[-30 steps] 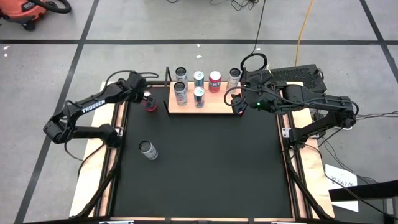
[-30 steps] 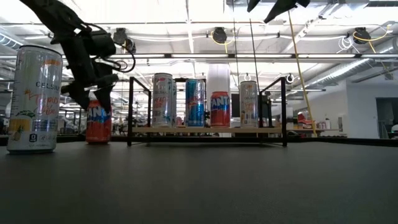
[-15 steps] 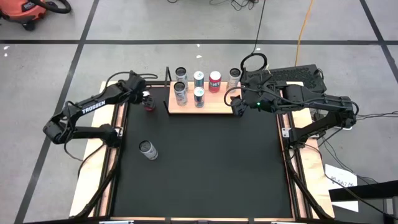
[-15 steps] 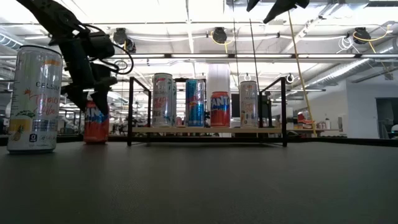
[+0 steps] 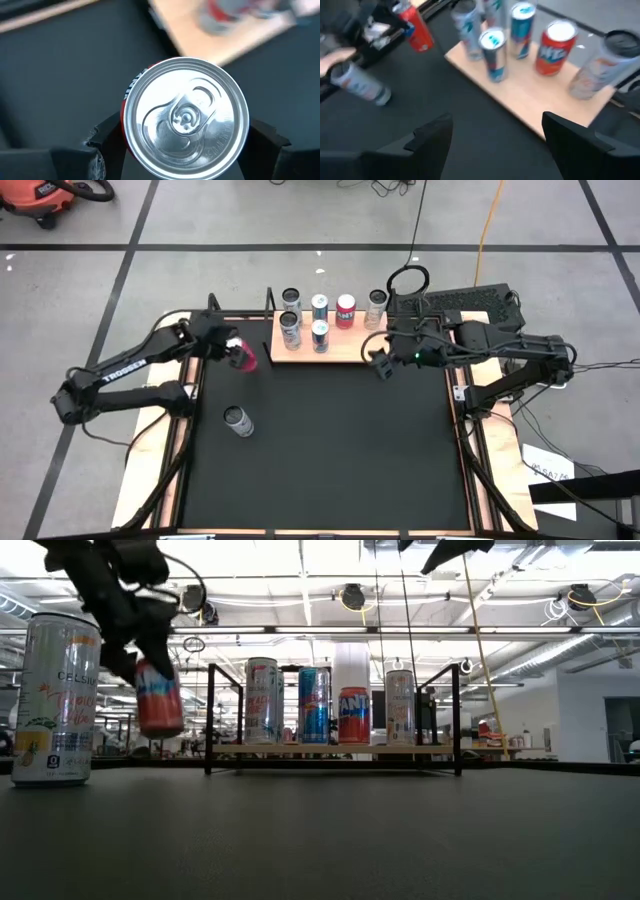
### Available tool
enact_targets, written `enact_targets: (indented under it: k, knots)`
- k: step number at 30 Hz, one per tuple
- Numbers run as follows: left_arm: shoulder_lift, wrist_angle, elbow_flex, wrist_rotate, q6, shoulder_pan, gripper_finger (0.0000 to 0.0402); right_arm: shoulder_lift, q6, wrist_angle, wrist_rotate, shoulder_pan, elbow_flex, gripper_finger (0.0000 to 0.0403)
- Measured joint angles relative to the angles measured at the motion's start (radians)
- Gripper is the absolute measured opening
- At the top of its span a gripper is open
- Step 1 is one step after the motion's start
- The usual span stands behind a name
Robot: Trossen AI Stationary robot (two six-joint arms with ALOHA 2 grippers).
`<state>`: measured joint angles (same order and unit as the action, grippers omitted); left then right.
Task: Place canned beverage on shelf
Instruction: Put the red soda can on the shelf aligned with the other red soda can
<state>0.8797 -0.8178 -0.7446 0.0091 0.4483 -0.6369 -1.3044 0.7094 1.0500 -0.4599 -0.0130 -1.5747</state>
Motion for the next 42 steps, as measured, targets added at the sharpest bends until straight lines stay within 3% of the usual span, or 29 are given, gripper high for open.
enact_targets:
  k: [7,12,15,20,25,27,32,36,42]
  knots:
    - [0.006,0.014,-0.001,0.023,0.137,0.264,0.0277,0.005,0.021,-0.08,0.081,-0.051,0.127,0.0293]
    - [0.057,0.118,-0.001,-0.008,0.25,0.45,0.0277,0.005,0.047,-0.189,0.126,-0.106,0.188,0.0293]
    - [0.109,0.196,-0.001,-0.061,0.307,0.543,0.0277,0.005,0.056,-0.216,0.118,-0.144,0.194,0.0293]
    - [0.225,0.355,-0.001,-0.139,0.382,0.654,0.0277,0.005,0.101,-0.217,-0.011,-0.219,0.194,0.0293]
    - [0.363,0.552,-0.001,-0.167,0.383,0.728,0.0277,0.0,0.124,-0.229,-0.017,-0.274,0.194,0.0293]
    - [0.415,0.601,-0.002,-0.17,0.384,0.747,0.0277,-0.002,0.123,-0.244,-0.07,-0.302,0.195,0.0293]
    - [0.525,0.587,-0.06,-0.186,0.381,0.774,0.0277,-0.002,0.118,-0.306,-0.195,-0.357,0.195,0.0293]
    - [0.589,0.591,-0.113,-0.228,0.365,0.793,0.0277,-0.011,0.121,-0.353,-0.194,-0.366,0.216,0.0293]
    - [0.687,0.533,-0.224,-0.262,0.272,0.804,0.0284,-0.013,0.2,-0.528,-0.165,-0.384,0.364,0.0293]
